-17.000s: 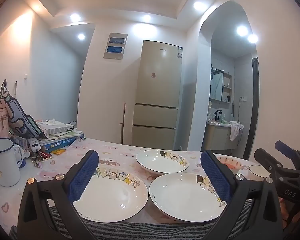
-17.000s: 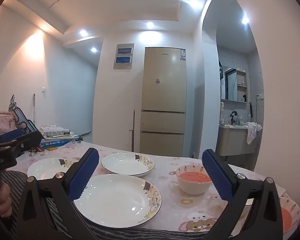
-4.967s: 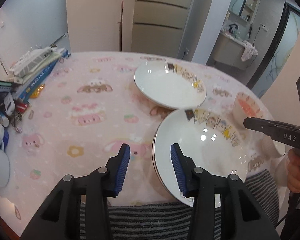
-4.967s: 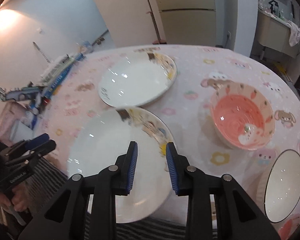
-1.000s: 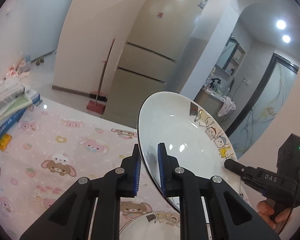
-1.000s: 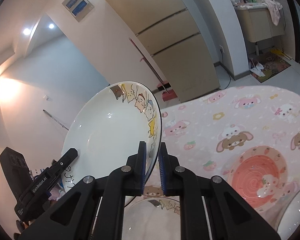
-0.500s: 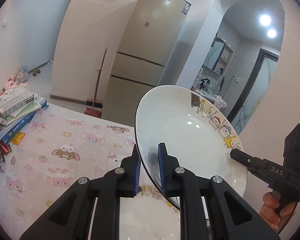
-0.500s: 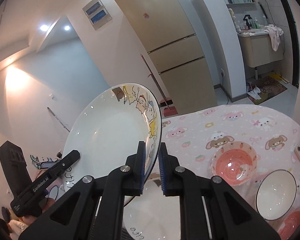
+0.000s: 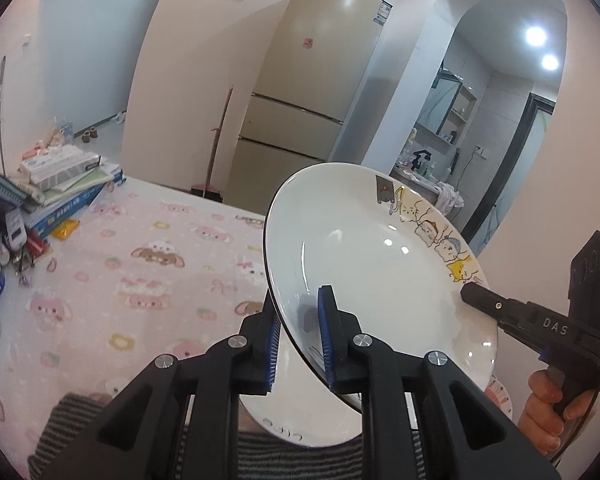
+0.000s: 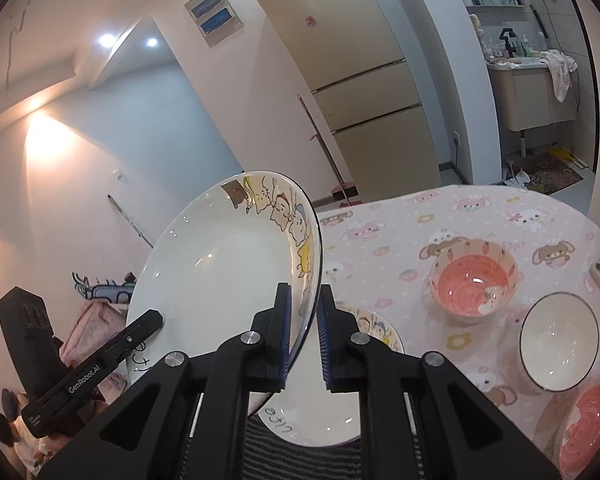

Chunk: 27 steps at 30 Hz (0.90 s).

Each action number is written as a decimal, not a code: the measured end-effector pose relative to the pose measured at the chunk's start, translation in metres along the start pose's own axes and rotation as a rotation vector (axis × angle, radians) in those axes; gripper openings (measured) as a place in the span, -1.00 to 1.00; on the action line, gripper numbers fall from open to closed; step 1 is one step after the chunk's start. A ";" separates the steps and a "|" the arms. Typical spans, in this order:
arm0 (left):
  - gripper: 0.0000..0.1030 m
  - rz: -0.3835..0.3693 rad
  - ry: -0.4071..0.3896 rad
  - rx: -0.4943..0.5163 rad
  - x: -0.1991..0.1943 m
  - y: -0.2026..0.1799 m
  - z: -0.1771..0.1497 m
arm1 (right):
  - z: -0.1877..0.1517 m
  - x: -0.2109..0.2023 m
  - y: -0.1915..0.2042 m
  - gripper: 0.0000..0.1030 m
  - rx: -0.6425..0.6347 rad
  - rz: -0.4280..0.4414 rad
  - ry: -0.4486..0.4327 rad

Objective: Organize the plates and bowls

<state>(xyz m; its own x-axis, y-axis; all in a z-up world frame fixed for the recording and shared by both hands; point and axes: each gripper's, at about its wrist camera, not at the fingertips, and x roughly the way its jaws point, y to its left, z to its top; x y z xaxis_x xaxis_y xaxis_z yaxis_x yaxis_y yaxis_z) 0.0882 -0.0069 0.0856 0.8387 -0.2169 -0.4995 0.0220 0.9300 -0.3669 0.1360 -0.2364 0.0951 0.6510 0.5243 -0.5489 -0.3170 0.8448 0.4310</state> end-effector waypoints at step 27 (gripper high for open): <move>-0.60 0.064 0.250 -0.042 0.075 0.042 -0.085 | -0.073 0.068 -0.049 -0.74 0.058 -0.063 0.234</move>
<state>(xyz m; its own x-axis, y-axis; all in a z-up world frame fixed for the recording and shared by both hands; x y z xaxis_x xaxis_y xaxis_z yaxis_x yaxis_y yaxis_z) 0.1059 -0.0097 -0.0345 0.6767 -0.2301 -0.6994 -0.0537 0.9320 -0.3585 0.1457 -0.2339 -0.0157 0.4882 0.4871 -0.7242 -0.2360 0.8725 0.4278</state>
